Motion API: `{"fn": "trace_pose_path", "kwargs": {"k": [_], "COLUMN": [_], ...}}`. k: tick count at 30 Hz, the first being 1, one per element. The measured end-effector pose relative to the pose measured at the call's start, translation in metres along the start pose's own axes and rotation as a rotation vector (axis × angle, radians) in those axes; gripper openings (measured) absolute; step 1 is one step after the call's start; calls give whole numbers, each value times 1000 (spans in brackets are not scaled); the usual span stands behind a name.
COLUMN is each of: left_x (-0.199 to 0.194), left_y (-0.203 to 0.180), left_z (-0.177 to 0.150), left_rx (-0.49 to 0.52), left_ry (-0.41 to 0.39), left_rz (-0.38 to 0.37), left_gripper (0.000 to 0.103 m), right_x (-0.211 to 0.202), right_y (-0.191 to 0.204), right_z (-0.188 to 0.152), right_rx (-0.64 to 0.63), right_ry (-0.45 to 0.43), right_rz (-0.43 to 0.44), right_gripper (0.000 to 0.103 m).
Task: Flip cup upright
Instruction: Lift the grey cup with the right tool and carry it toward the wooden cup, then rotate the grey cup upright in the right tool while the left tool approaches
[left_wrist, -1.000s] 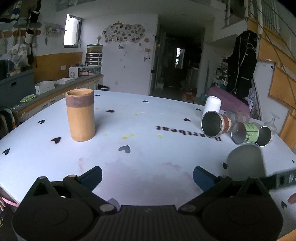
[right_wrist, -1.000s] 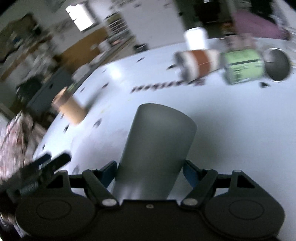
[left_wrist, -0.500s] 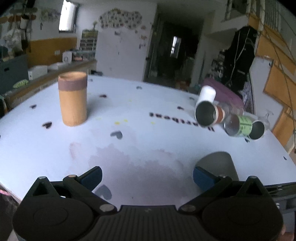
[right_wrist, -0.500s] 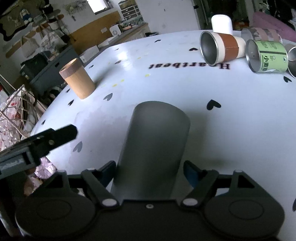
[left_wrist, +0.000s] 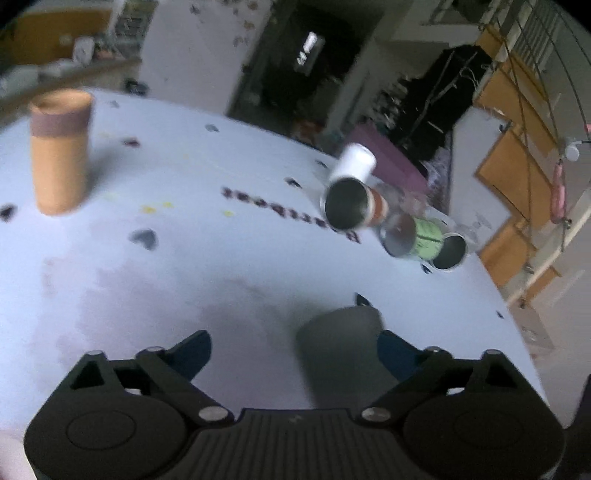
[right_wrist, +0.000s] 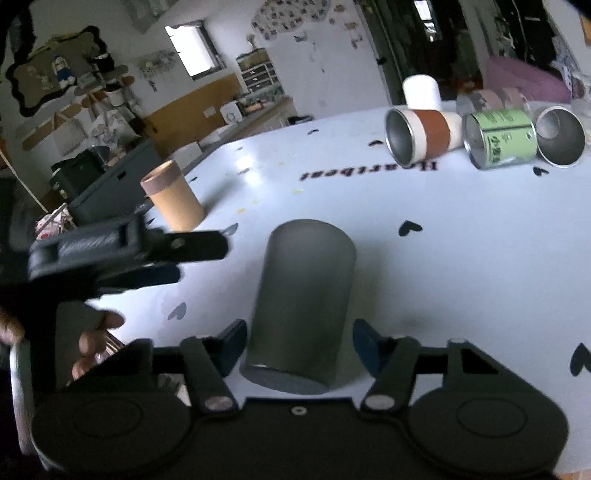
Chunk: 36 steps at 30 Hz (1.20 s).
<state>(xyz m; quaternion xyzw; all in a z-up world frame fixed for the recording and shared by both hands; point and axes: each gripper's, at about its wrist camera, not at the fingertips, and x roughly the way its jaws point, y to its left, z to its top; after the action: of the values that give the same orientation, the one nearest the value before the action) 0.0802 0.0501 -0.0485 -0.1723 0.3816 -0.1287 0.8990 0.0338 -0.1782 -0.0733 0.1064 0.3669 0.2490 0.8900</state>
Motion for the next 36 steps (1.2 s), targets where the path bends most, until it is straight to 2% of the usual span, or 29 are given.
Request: {"fn": "trace_pose_path", "kwargs": {"k": [7,19,22,28,36], "left_x": [34,63,73,62,16], "left_y": [-3,-2,2,1,-30], "left_z": [5,6,3,6,3], "left_rx": [-110,-233,-254,-226,24], "left_ry": [118,179,207,169,13], "left_rz": [-82,-118,-117,-133,-109], "left_gripper": [83,82,78,74,75], "right_x": [3,3,3,-1,-4], "right_y": [0,3,5,9,19], "right_z": [-4,-8,-9,-12,-15], "right_rx": [-3,-18,-30,-57,-129], "right_ry": [-14,-30,-30,-35,-35], "right_rz": [24,22,24,23,33], "right_gripper": [57,57,57,56,55]}}
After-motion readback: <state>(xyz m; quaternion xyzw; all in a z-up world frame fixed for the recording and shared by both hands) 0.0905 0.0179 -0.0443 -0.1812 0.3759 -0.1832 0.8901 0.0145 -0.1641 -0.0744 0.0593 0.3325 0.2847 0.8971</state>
